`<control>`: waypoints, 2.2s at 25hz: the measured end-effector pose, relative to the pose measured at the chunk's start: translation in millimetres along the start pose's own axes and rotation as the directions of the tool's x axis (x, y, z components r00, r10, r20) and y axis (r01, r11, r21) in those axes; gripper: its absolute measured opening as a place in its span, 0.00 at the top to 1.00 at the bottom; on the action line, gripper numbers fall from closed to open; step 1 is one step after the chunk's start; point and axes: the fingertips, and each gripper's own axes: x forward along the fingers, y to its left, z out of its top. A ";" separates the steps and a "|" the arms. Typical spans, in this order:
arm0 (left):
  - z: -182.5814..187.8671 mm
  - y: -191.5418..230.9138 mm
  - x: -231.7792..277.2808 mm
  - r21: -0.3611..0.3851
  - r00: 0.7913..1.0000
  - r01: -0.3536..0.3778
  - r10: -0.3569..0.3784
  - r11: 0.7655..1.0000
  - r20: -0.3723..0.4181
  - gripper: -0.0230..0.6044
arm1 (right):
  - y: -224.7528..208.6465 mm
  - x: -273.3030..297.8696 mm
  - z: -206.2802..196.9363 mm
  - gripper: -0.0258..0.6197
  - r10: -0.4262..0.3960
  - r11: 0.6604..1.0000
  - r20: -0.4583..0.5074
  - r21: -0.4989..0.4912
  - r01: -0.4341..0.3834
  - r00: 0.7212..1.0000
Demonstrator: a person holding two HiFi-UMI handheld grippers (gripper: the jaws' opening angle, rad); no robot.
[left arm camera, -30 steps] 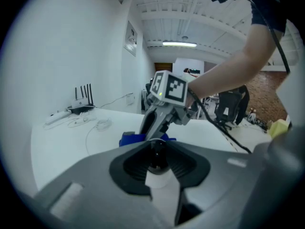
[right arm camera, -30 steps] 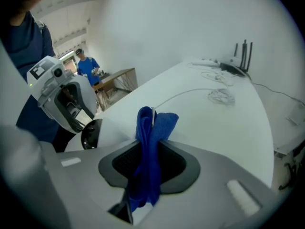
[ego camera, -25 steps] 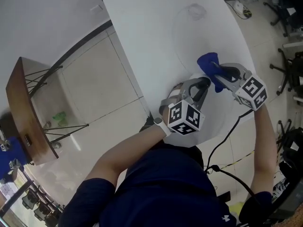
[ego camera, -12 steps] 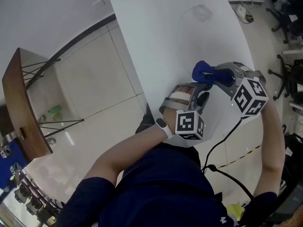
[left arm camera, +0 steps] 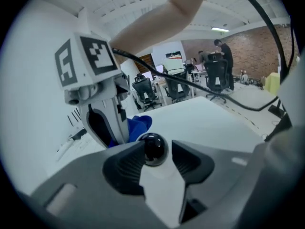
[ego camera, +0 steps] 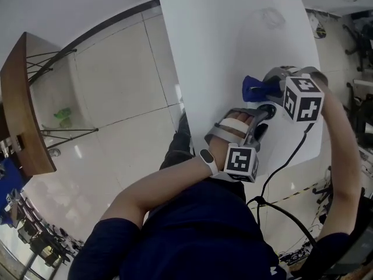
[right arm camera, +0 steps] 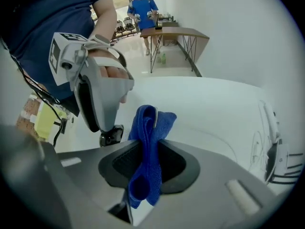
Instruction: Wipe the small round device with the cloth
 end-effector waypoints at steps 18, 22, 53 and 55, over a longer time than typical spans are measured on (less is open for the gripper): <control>-15.0 4.3 0.3 0.009 0.997 0.066 -0.065 0.998 -0.031 0.68 | 14.6 -25.7 -51.6 0.79 -0.489 0.629 0.282 0.769 0.110 0.825; -0.7 26.8 -9.8 -0.076 0.999 0.047 -0.045 0.996 0.023 0.71 | 50.2 -60.1 -72.4 0.79 -0.721 0.319 0.262 0.947 -0.029 0.642; 22.4 38.1 -38.0 -0.442 0.968 0.239 -0.179 0.864 0.173 0.73 | 136.2 -9.2 -46.2 0.79 -0.946 -0.295 -0.113 0.691 -0.660 0.305; 29.1 30.4 -51.8 -0.559 0.919 0.389 -0.272 0.732 0.284 0.63 | 137.2 -36.7 -28.5 0.79 -0.979 -0.155 -0.022 0.729 -0.666 0.203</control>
